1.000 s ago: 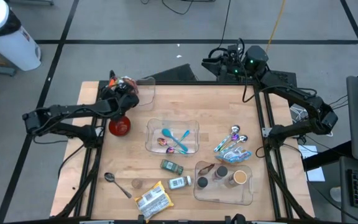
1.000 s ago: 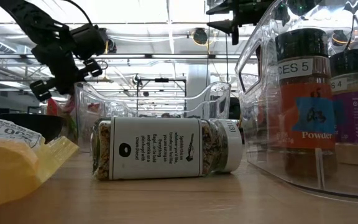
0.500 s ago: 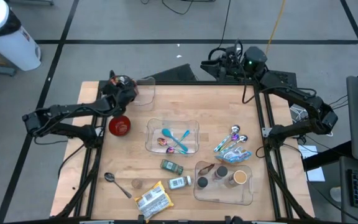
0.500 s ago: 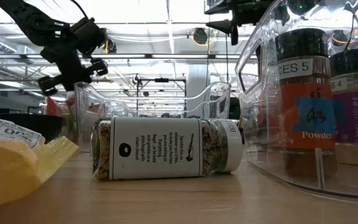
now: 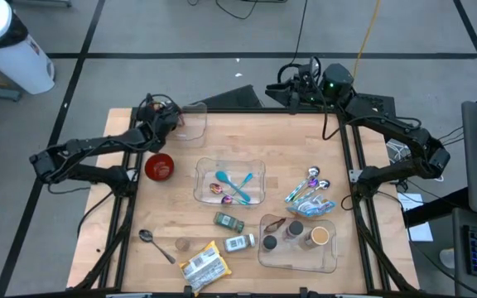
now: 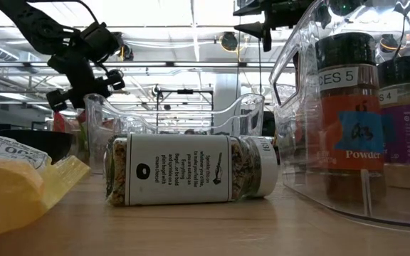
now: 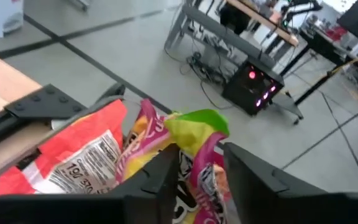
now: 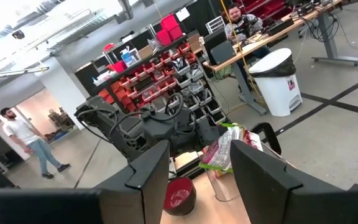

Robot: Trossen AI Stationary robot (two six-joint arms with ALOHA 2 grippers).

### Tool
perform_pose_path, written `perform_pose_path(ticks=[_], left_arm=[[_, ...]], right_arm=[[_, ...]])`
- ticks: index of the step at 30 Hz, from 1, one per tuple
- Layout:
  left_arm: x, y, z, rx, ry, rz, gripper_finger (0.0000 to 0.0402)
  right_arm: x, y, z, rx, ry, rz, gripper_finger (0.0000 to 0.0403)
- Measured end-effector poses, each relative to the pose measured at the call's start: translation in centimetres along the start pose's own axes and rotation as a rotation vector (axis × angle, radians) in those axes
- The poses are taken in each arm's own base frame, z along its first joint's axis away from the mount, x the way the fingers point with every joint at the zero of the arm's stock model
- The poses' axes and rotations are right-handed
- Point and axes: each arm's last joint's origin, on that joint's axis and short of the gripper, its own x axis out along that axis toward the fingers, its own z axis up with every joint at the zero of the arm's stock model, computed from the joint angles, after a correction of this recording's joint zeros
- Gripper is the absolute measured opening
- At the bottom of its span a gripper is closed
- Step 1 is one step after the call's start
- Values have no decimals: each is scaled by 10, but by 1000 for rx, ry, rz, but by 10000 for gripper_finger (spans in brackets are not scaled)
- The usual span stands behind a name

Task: Pick & Place Food Item
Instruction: Put the green noodle pack into the top transparent bin

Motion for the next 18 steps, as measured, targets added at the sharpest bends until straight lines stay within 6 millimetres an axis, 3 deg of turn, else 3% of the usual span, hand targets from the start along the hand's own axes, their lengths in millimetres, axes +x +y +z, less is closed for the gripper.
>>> perform_pose_path(ticks=[9,18], left_arm=[[-5,-7,12,70,21,-99,211],[-21,-7,38,152,-45,-167,225]], right_arm=[[0,0,-1,12,5,-3,162],[0,-1,-1,6,10,-6,162]])
